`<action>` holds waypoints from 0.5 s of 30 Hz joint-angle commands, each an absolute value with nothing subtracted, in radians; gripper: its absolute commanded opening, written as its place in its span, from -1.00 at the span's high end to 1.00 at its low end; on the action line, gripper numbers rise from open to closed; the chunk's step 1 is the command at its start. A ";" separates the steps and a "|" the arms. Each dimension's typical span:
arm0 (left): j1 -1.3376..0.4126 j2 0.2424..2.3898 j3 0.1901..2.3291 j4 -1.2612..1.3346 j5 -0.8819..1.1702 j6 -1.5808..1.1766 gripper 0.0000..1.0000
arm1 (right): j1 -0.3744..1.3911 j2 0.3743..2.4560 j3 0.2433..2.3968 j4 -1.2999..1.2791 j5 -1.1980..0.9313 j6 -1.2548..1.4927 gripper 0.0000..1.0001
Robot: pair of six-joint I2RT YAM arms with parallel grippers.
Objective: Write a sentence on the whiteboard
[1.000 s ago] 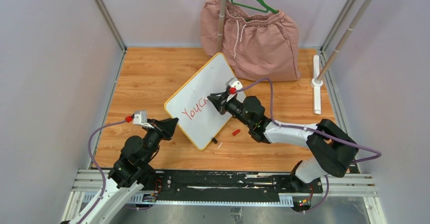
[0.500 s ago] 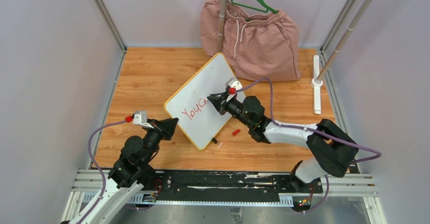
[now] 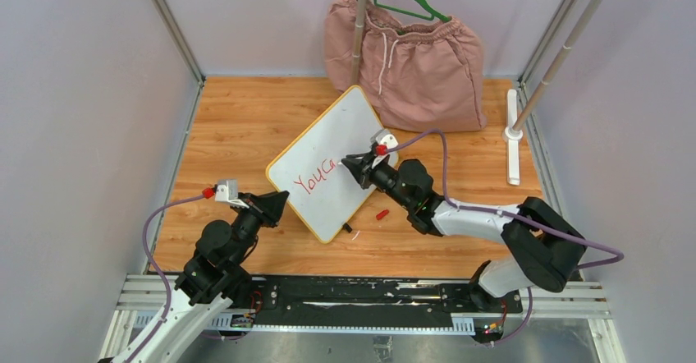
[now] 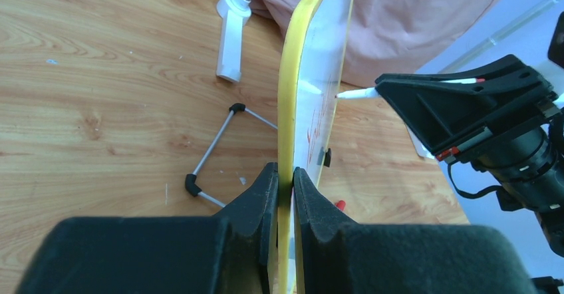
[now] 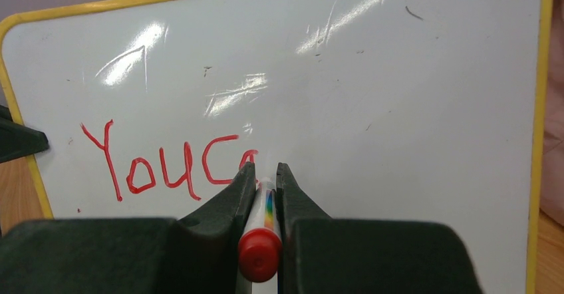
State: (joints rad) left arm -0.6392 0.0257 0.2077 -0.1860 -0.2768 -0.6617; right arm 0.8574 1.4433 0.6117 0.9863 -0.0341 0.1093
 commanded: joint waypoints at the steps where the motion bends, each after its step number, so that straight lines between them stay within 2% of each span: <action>1: -0.641 0.018 0.222 -0.216 -0.314 -0.626 1.00 | 0.835 1.374 0.619 0.994 -0.004 0.102 1.00; 15: -0.642 0.020 0.223 -0.215 -0.313 -0.626 1.00 | 0.821 1.430 0.690 0.982 -0.056 0.107 1.00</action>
State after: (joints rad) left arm -0.6392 0.0257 0.2077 -0.1860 -0.2756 -0.6613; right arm 0.8337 1.4117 0.6518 0.9646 -0.0330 0.1047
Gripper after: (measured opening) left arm 0.151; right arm 0.132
